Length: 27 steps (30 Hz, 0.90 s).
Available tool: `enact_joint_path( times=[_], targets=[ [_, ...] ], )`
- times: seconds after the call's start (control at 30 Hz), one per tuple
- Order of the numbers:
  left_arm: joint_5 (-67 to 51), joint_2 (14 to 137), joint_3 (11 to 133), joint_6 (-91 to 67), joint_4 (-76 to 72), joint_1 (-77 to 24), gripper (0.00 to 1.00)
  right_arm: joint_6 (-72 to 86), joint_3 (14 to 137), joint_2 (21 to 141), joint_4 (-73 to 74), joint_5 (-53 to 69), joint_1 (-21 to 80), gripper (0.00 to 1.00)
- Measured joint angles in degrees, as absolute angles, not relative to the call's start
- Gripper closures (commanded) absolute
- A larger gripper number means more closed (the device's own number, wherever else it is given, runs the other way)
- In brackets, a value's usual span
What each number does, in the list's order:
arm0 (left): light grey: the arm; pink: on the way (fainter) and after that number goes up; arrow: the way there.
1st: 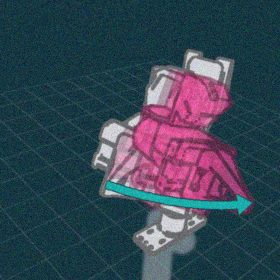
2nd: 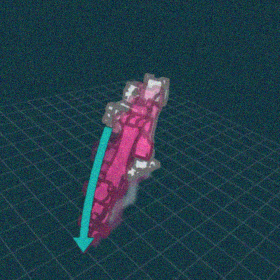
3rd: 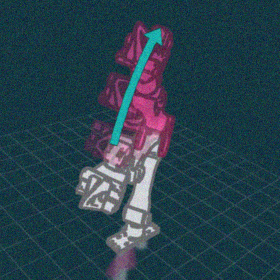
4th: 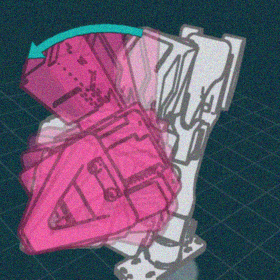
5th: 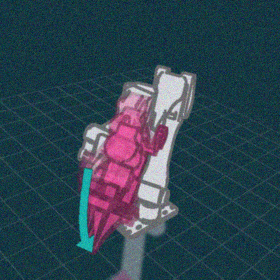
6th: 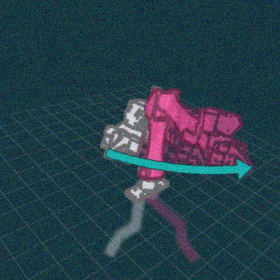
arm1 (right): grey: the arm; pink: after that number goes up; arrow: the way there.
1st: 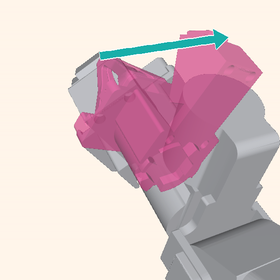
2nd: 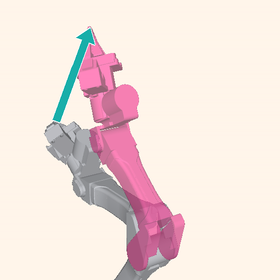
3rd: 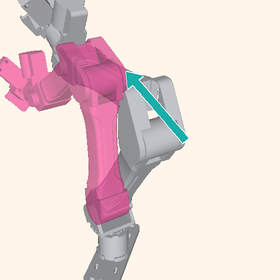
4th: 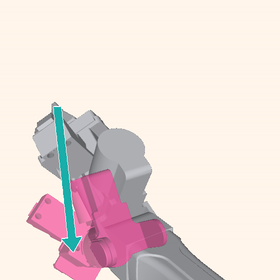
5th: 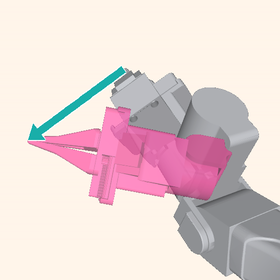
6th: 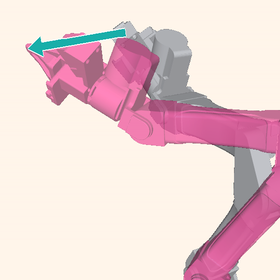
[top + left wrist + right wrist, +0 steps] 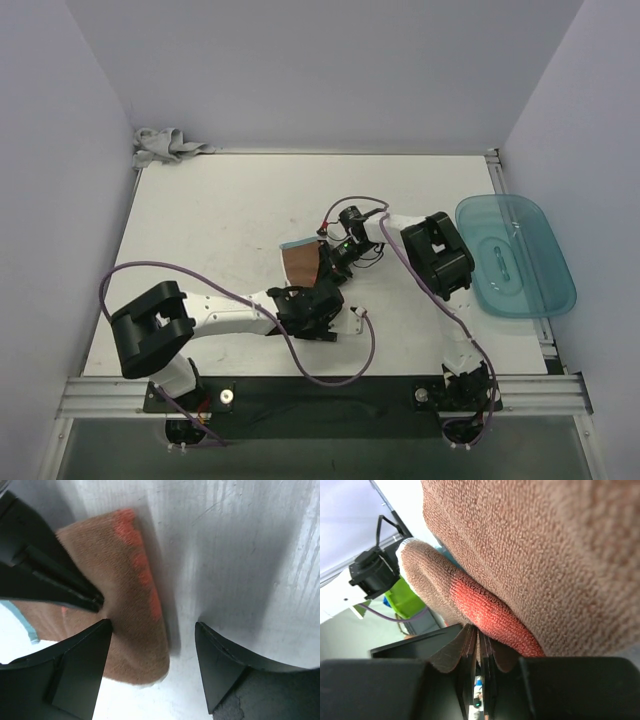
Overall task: Roll the towels
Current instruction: Roll the towel
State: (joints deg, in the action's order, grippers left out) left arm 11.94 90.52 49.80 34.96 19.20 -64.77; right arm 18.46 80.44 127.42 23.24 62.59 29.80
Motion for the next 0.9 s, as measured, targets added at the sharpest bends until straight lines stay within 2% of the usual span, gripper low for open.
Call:
enact_joint_path(
  times=[0.13,0.2,0.23,0.27,0.4,0.47,0.5,0.73,0.9],
  targets=[
    [14.92,92.18,48.71,35.18,14.17,-66.19,0.26,19.79,80.71,128.46,22.61,64.40,29.65,0.90],
    [16.38,92.90,48.38,35.40,11.44,-66.39,0.33,19.86,80.73,128.75,22.04,65.28,29.61,0.89],
    [16.84,93.23,48.05,35.53,10.17,-66.39,0.38,19.90,80.73,128.79,21.80,65.49,29.61,0.89],
    [17.23,93.51,47.77,35.66,9.23,-66.37,0.52,20.01,80.73,128.79,21.67,65.56,29.61,0.89],
    [16.67,94.83,47.64,35.97,8.86,-66.06,0.74,20.38,80.73,128.70,21.67,65.60,29.10,0.86],
    [15.14,94.78,47.81,35.68,9.23,-65.34,0.80,20.67,80.71,128.25,21.93,65.28,28.60,0.79],
    [14.17,94.72,48.12,35.48,9.74,-64.93,0.88,20.78,80.71,127.61,22.15,64.64,27.97,0.77],
    [3.33,94.35,51.11,34.68,15.53,-60.01,0.96,15.70,86.13,117.30,25.80,53.56,17.76,0.66],
    [-8.84,94.91,54.96,35.22,23.22,-54.17,0.96,9.23,90.24,103.28,28.62,45.69,9.78,0.59]
  ],
)
